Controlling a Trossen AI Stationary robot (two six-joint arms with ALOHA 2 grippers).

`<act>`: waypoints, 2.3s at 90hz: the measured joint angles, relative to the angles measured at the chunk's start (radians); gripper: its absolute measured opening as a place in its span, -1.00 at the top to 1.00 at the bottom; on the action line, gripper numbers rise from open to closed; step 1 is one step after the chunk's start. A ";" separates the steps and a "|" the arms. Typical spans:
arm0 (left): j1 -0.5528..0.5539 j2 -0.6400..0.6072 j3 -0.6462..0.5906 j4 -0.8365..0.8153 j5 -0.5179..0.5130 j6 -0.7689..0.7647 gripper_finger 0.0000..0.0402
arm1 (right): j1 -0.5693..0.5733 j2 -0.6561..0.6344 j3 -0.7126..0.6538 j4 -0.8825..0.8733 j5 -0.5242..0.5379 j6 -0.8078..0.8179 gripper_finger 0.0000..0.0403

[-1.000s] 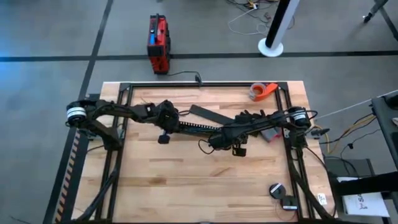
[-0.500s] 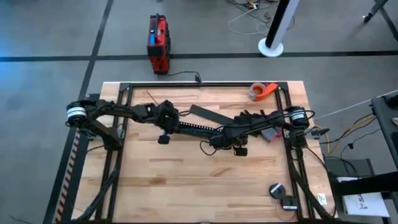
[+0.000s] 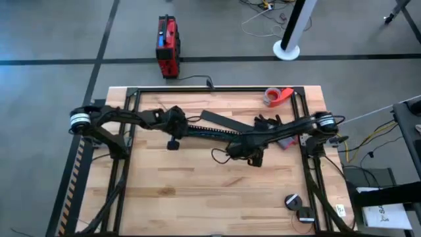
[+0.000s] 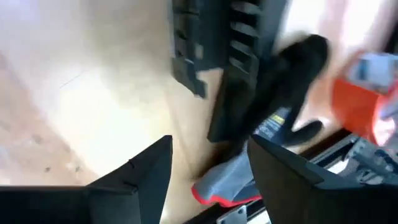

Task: Ziptie cables
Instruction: Close the black cable duct

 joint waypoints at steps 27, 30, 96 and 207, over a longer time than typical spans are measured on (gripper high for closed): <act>0.002 -0.089 0.000 -0.180 0.000 -0.110 0.99 | -0.028 -0.278 -0.309 0.433 -0.053 0.184 0.01; 0.002 -0.104 0.000 -0.195 0.007 -0.124 0.99 | -0.040 -0.299 -0.350 0.454 -0.053 0.218 0.01; -0.006 -0.191 0.000 -0.168 0.185 -0.130 0.82 | -0.547 -0.382 -0.576 0.591 0.077 0.335 0.01; -0.054 -0.163 0.009 -0.010 0.415 -0.166 -0.04 | -0.191 -0.277 -0.604 1.290 0.028 -0.079 0.01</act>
